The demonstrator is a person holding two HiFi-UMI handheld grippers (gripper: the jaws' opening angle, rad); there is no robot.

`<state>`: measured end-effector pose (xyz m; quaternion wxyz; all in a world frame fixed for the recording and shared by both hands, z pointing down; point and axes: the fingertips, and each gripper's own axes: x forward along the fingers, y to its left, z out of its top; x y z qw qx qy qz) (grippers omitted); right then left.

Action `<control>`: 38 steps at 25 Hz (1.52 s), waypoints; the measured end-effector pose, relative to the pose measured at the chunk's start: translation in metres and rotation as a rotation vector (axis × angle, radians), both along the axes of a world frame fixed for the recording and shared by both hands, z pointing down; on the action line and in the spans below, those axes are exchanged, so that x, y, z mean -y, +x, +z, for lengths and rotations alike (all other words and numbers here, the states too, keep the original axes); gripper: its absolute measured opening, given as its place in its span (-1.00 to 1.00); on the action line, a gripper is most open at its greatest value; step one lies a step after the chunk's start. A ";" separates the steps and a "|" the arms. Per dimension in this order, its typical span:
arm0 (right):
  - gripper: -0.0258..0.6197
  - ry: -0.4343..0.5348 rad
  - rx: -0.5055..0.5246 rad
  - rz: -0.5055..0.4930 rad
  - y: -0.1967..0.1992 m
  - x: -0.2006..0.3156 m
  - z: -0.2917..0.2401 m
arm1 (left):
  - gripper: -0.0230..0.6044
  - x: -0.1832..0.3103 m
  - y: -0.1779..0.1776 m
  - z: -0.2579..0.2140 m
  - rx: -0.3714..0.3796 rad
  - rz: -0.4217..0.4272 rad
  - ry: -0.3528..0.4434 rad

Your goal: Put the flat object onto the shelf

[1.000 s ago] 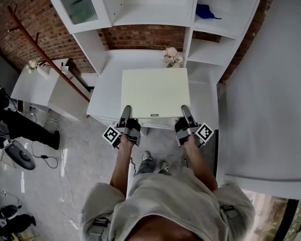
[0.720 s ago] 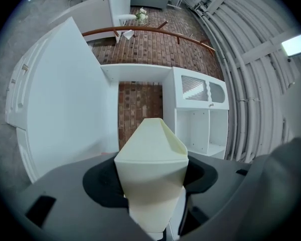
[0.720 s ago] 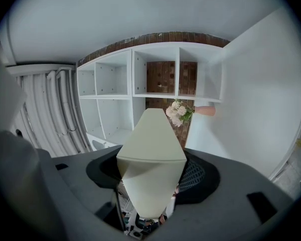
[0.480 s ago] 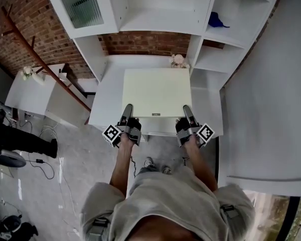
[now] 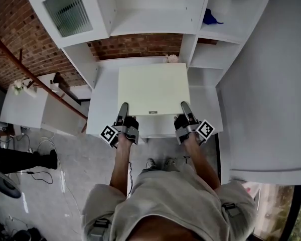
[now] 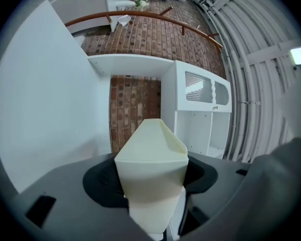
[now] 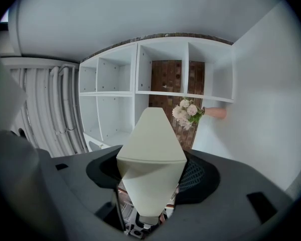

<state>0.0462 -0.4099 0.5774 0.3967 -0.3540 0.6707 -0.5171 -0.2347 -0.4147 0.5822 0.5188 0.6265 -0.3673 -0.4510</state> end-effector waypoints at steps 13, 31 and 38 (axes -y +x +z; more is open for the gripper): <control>0.00 0.085 0.014 0.008 0.024 0.041 -0.096 | 0.02 0.044 0.025 -0.099 0.016 0.028 0.081; 0.00 0.132 0.021 -0.003 0.026 0.074 -0.188 | 0.03 0.079 0.026 -0.195 0.046 0.032 0.135; 0.00 0.137 0.033 0.001 0.022 0.096 -0.219 | 0.03 0.107 0.021 -0.229 0.071 0.031 0.150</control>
